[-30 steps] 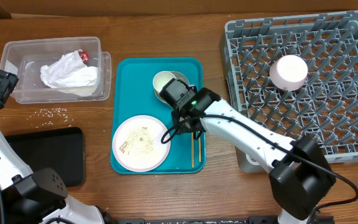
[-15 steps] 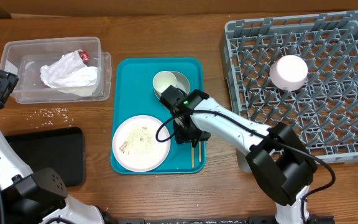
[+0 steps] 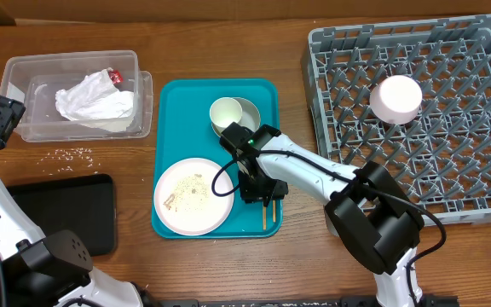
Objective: Sort waste into correct bins and load items into the dishwasher
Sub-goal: 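Lower the right gripper onto the wooden chopsticks and grasp one, then carry the chopstick to the grey rack and release it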
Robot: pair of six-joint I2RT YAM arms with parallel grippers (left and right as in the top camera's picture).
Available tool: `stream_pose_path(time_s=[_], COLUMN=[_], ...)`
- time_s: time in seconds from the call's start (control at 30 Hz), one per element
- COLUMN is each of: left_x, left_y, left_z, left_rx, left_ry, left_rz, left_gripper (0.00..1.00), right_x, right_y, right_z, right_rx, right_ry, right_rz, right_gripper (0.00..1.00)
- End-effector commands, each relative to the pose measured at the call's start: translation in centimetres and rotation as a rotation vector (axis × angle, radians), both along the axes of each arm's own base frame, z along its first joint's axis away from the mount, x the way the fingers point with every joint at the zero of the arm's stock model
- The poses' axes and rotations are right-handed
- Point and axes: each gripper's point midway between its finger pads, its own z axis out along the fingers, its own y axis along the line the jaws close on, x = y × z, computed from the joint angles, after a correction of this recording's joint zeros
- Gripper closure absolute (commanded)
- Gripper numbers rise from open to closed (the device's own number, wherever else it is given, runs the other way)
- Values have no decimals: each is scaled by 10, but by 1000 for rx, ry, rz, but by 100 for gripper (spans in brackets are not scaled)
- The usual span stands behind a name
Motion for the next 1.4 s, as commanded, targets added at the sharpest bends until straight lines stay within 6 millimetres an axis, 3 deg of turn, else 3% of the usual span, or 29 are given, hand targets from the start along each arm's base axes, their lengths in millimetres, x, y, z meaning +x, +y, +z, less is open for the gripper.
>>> stream_pose_path(time_s=[0.0, 0.17, 0.3, 0.5, 0.67, 0.93, 1.17, 1.37], left_x=[1, 1, 1, 1, 1, 1, 1, 1], left_y=[0, 0, 0, 0, 0, 0, 0, 0], left_z=[-3, -3, -3, -3, -3, -3, -3, -3], left_rx=[-9, -9, -9, -9, -9, -9, -9, -9], left_ry=[3, 3, 3, 3, 3, 4, 3, 3], left_rz=[19, 19, 19, 19, 19, 19, 19, 19], left_gripper=[0, 0, 0, 0, 0, 0, 0, 0], right_x=[-9, -12, -11, -6, -1, -5, -8, -4], right_y=[2, 1, 1, -2, -6, -6, -5, -4], right_z=[-1, -1, -1, -1, -1, -6, -11, 1], right_rx=[19, 15, 12, 7, 5, 1, -6, -12], right_ry=[50, 58, 54, 42, 34, 52, 83, 80], right_rz=[-12, -9, -9, -17, -29, -28, -34, -58], right_gripper=[58, 59, 70, 77, 77, 69, 90, 96])
